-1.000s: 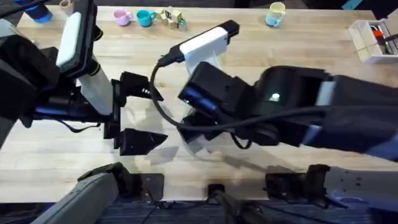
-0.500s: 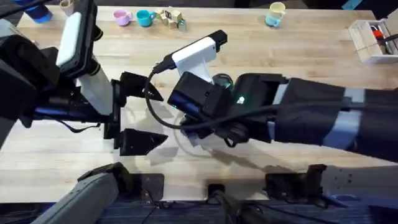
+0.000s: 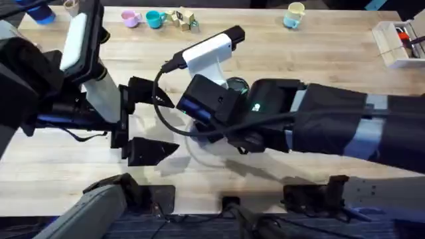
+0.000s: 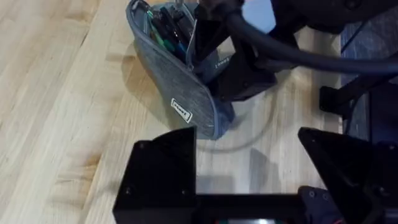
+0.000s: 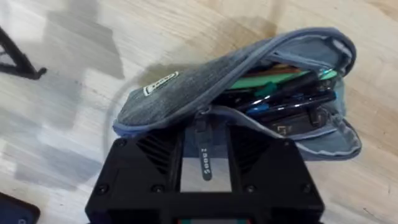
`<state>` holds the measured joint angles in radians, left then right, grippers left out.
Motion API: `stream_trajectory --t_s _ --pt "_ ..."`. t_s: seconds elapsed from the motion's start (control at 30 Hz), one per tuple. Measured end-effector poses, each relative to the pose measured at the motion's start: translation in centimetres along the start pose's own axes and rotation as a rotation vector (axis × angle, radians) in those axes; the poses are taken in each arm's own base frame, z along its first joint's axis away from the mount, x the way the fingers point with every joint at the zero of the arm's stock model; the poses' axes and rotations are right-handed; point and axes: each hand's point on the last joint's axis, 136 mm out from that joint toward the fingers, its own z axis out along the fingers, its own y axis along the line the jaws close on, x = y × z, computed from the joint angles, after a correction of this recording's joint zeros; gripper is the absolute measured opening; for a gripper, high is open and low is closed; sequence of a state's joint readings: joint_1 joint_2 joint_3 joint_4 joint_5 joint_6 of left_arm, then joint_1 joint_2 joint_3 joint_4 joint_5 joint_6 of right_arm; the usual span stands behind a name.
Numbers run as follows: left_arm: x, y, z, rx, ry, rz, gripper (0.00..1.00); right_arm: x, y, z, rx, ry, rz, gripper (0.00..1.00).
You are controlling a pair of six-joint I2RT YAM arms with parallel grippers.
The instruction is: Unzip the bag, pick up the pens from the table one at a time and place them inside, then zip the bag closed.
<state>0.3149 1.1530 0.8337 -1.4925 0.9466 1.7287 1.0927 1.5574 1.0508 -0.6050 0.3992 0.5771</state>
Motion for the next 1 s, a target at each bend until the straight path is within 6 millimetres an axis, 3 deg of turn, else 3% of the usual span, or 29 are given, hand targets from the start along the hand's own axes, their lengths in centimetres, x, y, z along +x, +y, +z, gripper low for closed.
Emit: stream_trajectory --t_s 0.17,0.27,0.3,0.77,1.0 --pt "0.0 0.0 0.0 0.000 0.000 0.000 0.994 -0.1 -0.1 0.0 0.007 -0.005 0.003 0.346" --pt "0.0 0.0 0.0 0.000 0.000 0.000 0.994 -0.2 -0.1 0.0 0.009 -0.010 0.009 0.065" --pt "0.0 0.0 0.0 0.000 0.000 0.000 0.994 -0.2 -0.2 0.0 0.011 -0.013 0.009 0.046" --pt "0.0 0.0 0.0 0.000 0.000 0.001 0.993 -0.5 -0.4 -0.2 0.022 -0.024 -0.087 0.031" --pt "0.0 0.0 0.0 0.000 0.000 0.000 0.995 -2.9 -0.2 -3.3 -0.025 -0.110 -0.134 0.030"
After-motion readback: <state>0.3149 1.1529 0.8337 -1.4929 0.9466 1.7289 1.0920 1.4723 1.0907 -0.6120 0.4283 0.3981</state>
